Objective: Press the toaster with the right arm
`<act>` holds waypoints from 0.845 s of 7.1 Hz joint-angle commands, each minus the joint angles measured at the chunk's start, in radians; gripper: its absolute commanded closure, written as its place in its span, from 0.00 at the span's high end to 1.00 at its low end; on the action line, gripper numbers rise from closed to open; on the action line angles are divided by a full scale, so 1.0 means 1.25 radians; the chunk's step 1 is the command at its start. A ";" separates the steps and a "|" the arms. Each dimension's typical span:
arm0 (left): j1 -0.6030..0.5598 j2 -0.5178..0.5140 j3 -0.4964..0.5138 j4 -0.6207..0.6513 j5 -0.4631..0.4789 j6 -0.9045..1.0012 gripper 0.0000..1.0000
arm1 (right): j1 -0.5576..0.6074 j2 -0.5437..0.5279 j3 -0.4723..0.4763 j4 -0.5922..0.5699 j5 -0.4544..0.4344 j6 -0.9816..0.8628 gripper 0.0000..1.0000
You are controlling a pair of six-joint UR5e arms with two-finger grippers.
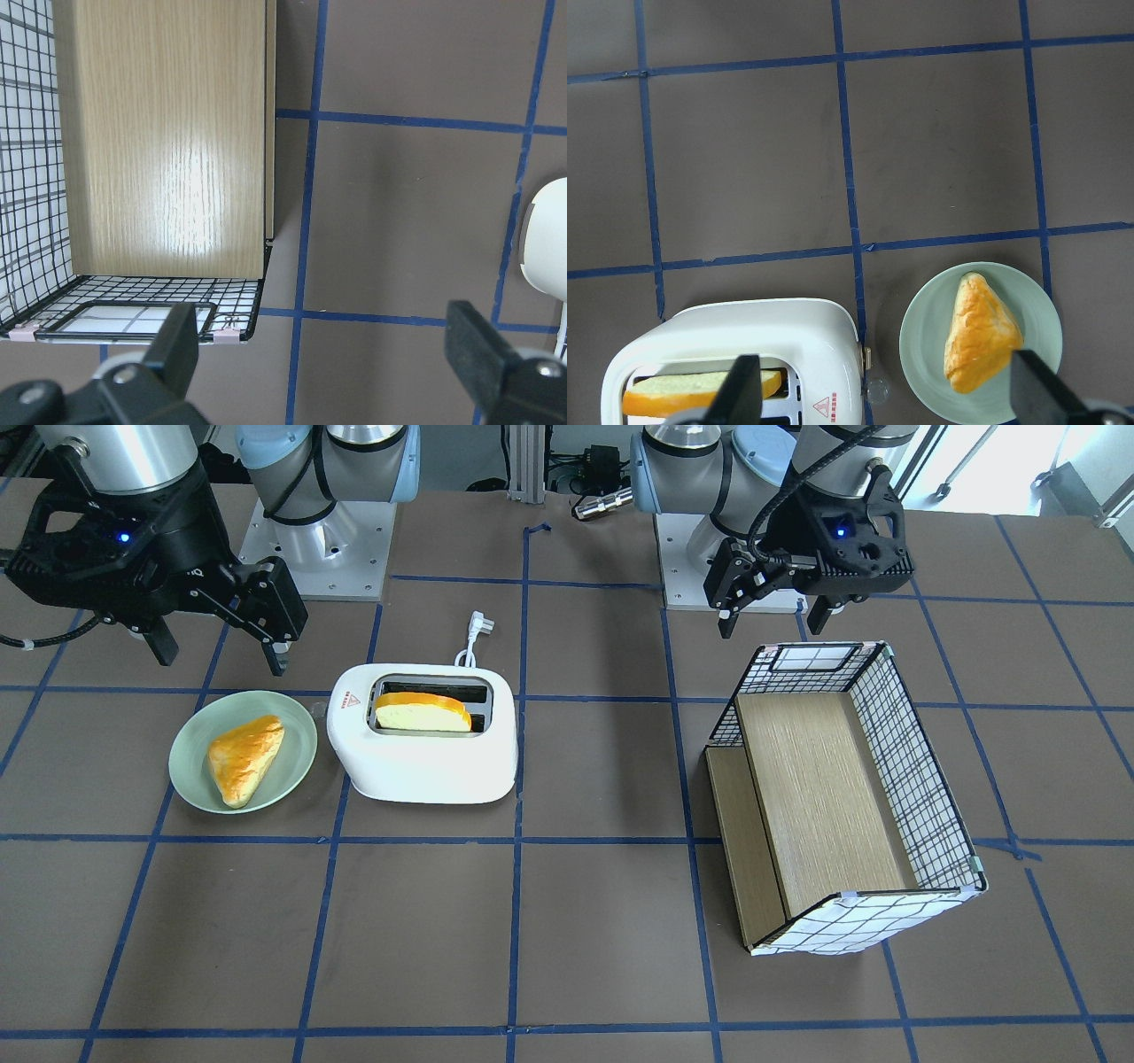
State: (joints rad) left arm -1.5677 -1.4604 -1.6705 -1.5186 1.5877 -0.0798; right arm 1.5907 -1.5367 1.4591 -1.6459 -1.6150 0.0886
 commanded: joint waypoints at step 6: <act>0.000 0.000 0.000 0.000 0.000 0.000 1.00 | -0.010 0.002 0.001 0.080 0.013 -0.005 0.00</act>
State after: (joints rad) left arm -1.5677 -1.4604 -1.6705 -1.5186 1.5877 -0.0798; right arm 1.5834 -1.5337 1.4603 -1.6078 -1.6104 0.0836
